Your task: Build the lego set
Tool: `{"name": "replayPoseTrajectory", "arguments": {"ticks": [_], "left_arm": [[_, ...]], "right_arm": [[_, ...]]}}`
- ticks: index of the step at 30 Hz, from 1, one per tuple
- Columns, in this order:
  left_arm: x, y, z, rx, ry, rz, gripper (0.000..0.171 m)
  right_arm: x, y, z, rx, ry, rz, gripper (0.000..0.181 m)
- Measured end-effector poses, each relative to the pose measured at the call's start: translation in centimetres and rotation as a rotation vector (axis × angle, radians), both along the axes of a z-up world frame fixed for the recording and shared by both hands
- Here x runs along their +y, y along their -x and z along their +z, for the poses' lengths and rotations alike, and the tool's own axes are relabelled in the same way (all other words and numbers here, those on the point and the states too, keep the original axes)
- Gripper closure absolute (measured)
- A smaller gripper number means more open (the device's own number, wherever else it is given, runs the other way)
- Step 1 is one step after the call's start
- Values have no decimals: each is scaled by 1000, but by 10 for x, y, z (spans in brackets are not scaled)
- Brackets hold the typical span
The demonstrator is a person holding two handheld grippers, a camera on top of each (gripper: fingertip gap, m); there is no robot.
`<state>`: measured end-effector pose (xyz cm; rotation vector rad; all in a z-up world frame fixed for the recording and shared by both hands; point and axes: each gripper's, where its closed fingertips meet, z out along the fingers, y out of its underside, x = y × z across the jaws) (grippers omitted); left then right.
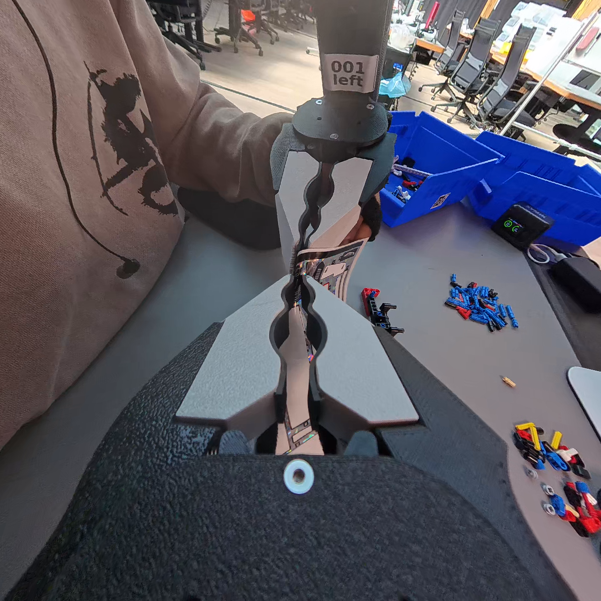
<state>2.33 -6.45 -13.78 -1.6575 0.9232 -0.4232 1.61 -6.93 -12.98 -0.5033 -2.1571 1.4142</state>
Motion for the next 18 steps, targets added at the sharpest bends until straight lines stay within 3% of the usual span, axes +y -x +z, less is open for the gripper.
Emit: {"name": "replayPoseTrajectory", "arguments": {"ticks": [6, 9, 12, 14, 18], "left_arm": [[0, 17, 4, 13, 16, 97, 171], [-1, 32, 31, -19, -81, 187, 156], [5, 28, 20, 47, -67, 210, 136], [10, 23, 5, 85, -39, 204, 141], [10, 20, -2, 92, -34, 183, 170]], "right_arm": [[9, 6, -3, -6, -34, -62, 181], [16, 9, -4, -6, -41, -106, 181], [15, 12, -5, 5, -56, -122, 181], [12, 14, -6, 11, -66, -121, 181], [11, 13, -5, 40, -87, -137, 181]]}}
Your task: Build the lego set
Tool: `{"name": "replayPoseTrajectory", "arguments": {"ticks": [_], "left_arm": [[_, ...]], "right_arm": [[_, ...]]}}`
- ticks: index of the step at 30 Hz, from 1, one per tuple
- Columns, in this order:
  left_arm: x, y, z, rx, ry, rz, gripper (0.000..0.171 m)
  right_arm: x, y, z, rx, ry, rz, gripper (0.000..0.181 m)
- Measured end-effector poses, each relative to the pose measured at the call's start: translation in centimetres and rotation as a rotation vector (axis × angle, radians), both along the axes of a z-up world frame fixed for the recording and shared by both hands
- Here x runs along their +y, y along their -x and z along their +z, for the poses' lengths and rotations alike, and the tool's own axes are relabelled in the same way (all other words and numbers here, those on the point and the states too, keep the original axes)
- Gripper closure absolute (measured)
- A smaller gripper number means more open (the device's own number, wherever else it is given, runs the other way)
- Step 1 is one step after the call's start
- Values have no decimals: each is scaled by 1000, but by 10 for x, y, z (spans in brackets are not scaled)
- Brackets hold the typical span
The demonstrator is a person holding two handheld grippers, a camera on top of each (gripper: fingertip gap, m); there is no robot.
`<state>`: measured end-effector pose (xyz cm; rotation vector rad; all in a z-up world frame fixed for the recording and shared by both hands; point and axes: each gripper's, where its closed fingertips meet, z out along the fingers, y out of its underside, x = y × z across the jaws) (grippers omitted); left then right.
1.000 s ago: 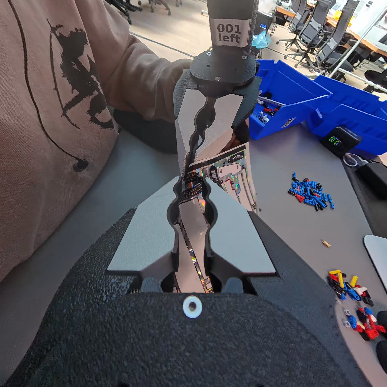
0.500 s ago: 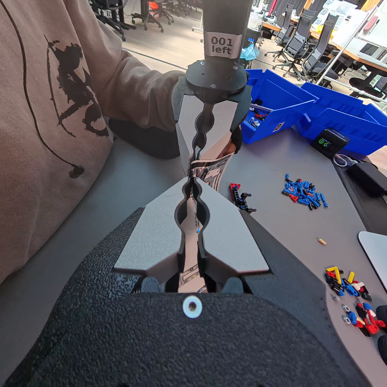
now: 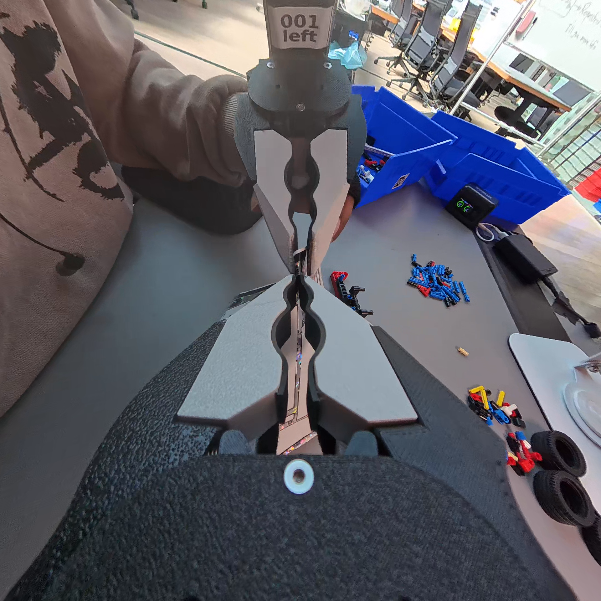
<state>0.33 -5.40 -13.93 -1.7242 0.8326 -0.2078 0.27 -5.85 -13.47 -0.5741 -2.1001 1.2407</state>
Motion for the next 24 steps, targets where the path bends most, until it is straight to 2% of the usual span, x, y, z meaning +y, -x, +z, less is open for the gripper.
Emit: {"name": "replayPoseTrajectory", "arguments": {"ticks": [5, 11, 14, 16, 20, 24], "left_arm": [[-3, -5, 6, -8, -49, -27, 171], [-4, -6, 12, 10, -103, -27, 171], [-4, -7, 10, 31, -106, -26, 171], [-4, -7, 9, 24, -94, -23, 171], [-2, -4, 10, -30, -64, -9, 171], [2, 2, 13, -167, 3, 26, 171]], "right_arm": [[-2, -4, 6, 22, 18, 14, 181], [-6, -9, 14, 1, 120, 50, 175], [-7, -10, 21, 8, 171, 62, 180], [-6, -9, 19, 15, 143, 52, 181], [-4, -6, 18, 37, 108, 31, 181], [1, -1, 21, 103, 33, -20, 181]]}}
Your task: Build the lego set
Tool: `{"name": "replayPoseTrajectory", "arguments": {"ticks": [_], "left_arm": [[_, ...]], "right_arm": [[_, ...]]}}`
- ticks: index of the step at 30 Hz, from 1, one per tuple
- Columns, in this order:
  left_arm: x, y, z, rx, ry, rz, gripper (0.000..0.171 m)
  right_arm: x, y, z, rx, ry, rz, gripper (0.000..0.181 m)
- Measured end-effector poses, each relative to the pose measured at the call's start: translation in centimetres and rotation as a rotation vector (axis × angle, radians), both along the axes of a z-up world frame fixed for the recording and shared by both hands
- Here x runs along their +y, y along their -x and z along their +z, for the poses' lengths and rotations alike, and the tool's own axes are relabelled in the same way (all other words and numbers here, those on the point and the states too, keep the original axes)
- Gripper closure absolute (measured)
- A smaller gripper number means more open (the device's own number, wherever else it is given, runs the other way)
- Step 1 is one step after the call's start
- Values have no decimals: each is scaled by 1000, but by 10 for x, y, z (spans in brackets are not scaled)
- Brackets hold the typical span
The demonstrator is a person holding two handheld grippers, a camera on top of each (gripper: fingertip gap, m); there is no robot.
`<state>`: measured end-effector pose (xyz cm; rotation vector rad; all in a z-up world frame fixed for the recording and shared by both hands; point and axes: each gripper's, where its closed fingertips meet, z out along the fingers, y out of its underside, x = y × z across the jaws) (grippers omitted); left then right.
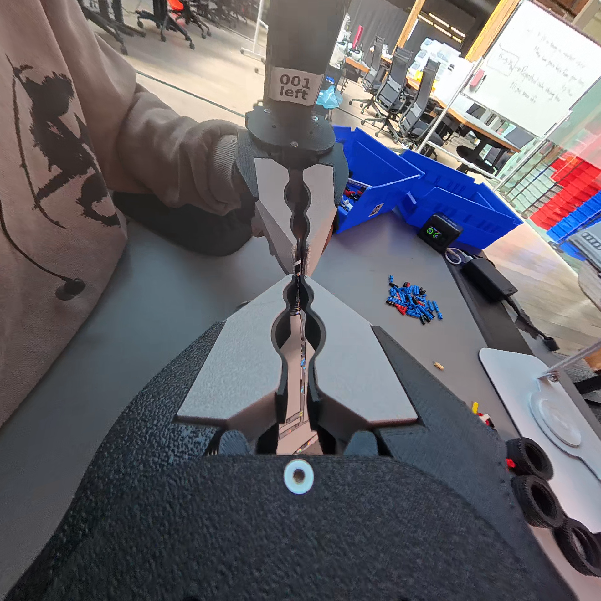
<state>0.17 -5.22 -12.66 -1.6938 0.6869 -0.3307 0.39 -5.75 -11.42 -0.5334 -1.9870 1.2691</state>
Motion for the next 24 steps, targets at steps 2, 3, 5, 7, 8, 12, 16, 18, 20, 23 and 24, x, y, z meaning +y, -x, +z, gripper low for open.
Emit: {"name": "replayPoseTrajectory", "arguments": {"ticks": [2, 3, 5, 7, 8, 12, 16, 18, 20, 23, 24], "left_arm": [[1, 2, 2, -57, 27, 3, 171], [1, 3, 3, -90, 38, 6, 171], [2, 3, 5, -154, 66, 4, 171], [3, 4, 6, -205, 89, 5, 171], [3, 4, 6, -229, 99, 3, 171], [4, 6, 9, -341, 141, -1, 171], [2, 7, 15, -422, 148, -23, 171], [1, 8, 17, -409, 128, -22, 171], [-1, 11, 20, -392, 104, -21, 171], [-3, 17, 21, -350, 77, -2, 171], [-2, 19, 21, -325, 68, 12, 171]], "right_arm": [[2, 2, 1, 35, -39, -25, 181], [2, 3, 2, 49, -52, -36, 181], [4, 4, 4, 78, -82, -54, 181], [5, 4, 4, 100, -113, -69, 181], [5, 4, 5, 110, -128, -72, 181], [7, 6, 6, 161, -184, -101, 181], [9, 6, 9, 186, -200, -117, 181], [10, 5, 8, 180, -188, -115, 181], [11, 4, 8, 167, -166, -104, 181], [13, 1, 10, 152, -123, -86, 181], [13, 0, 11, 152, -116, -83, 181]]}}
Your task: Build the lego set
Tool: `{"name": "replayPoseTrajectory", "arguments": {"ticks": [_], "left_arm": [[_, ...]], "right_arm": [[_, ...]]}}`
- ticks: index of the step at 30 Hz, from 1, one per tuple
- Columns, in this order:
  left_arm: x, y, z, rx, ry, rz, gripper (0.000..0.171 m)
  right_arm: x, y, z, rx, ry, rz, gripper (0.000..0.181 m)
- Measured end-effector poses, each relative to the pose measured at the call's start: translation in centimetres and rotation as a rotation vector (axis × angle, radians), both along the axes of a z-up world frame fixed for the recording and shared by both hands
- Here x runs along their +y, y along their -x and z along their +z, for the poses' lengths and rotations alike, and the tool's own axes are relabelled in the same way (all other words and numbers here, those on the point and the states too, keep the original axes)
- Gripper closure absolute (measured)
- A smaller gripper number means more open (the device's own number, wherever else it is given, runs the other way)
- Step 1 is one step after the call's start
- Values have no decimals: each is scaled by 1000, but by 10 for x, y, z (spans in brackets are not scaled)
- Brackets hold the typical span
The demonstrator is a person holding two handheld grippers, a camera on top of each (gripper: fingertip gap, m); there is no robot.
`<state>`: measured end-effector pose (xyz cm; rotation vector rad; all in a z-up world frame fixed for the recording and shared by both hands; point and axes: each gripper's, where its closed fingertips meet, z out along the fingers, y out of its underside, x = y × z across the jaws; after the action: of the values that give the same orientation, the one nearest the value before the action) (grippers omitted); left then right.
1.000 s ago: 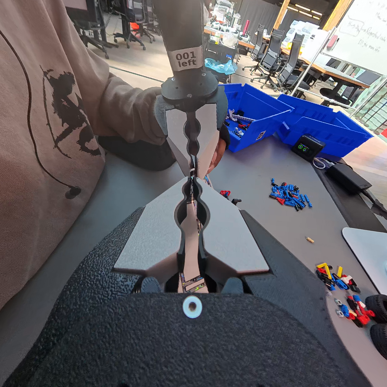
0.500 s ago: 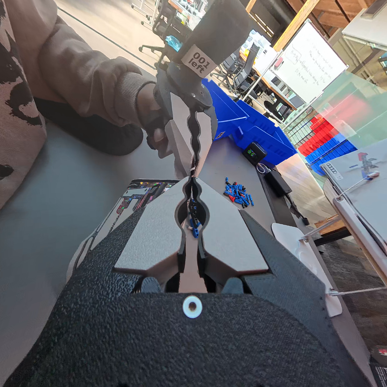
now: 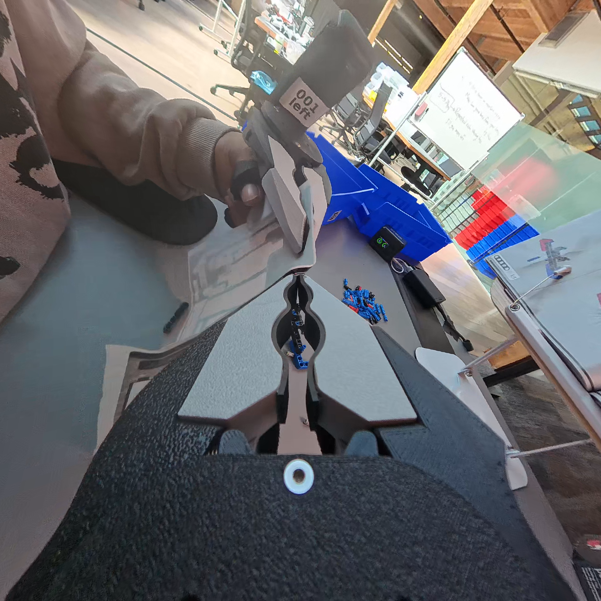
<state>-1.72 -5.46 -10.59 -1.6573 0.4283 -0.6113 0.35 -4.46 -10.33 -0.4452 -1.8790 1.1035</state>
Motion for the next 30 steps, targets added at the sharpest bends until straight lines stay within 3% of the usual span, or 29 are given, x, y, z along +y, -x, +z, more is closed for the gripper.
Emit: {"name": "replayPoseTrajectory", "arguments": {"ticks": [12, 16, 20, 23, 26, 30], "left_arm": [[-6, 12, 25, 12, -148, 36, 171], [-10, 25, 45, 10, -219, 62, 171], [-10, 51, 76, 101, -298, 150, 171], [3, 95, 100, 322, -321, 336, 171], [24, 147, 123, 606, -322, 487, 171], [61, 229, 123, 1019, -251, 615, 171]], "right_arm": [[5, -8, 16, 14, 99, 32, 181], [23, -10, 30, 50, 149, -7, 181], [61, -17, 54, 109, 250, -97, 181], [91, -29, 67, 147, 302, -175, 181], [112, -35, 62, 141, 315, -249, 181], [123, -34, 42, 104, 339, -289, 181]]}}
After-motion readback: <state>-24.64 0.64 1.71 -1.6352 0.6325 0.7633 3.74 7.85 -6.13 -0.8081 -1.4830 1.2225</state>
